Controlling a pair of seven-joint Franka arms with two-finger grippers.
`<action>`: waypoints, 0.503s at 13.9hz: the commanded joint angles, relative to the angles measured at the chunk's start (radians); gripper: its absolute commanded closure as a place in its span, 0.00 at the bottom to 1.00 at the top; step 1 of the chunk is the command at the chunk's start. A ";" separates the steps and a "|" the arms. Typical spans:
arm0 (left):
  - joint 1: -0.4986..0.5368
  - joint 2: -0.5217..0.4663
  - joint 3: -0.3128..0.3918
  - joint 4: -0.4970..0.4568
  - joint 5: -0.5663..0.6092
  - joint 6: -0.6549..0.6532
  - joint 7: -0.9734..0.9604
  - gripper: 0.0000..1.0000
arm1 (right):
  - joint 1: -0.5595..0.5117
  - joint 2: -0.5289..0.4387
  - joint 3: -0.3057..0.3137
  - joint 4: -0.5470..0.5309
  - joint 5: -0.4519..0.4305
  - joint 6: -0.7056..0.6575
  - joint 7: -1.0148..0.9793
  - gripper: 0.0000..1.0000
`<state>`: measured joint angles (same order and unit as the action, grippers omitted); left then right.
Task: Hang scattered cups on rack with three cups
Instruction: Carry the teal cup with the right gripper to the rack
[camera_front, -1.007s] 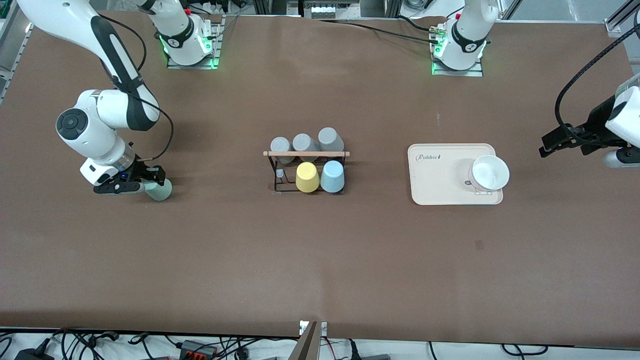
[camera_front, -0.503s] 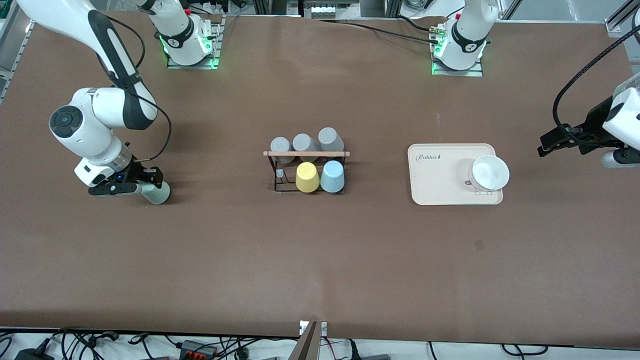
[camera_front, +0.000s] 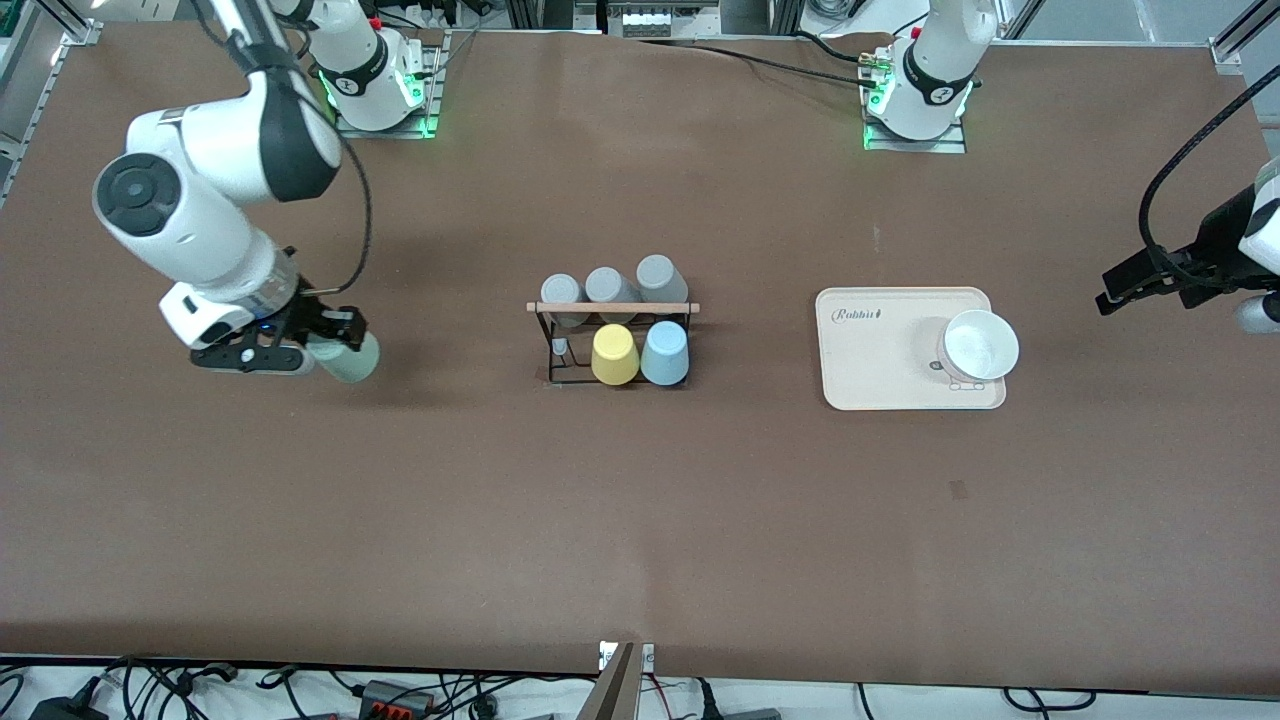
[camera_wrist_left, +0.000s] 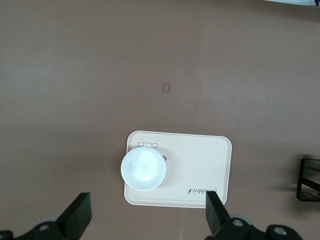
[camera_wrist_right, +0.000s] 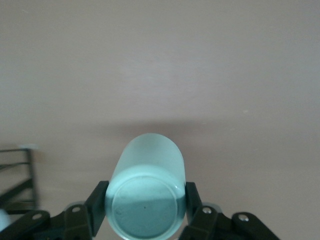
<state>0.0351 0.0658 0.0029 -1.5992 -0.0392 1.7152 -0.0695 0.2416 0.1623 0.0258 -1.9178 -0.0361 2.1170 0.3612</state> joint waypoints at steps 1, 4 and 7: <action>0.005 -0.011 -0.009 -0.005 -0.004 -0.012 0.024 0.00 | 0.106 0.060 -0.009 0.106 0.002 -0.031 0.166 0.94; 0.006 -0.012 -0.009 -0.008 -0.002 -0.058 0.024 0.00 | 0.189 0.118 -0.009 0.212 0.011 -0.029 0.271 0.94; 0.006 -0.009 -0.009 -0.010 -0.001 -0.054 0.024 0.00 | 0.228 0.195 -0.009 0.308 0.015 -0.028 0.321 0.94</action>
<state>0.0347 0.0659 -0.0014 -1.6013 -0.0392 1.6676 -0.0687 0.4442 0.2878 0.0275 -1.7038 -0.0349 2.1113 0.6502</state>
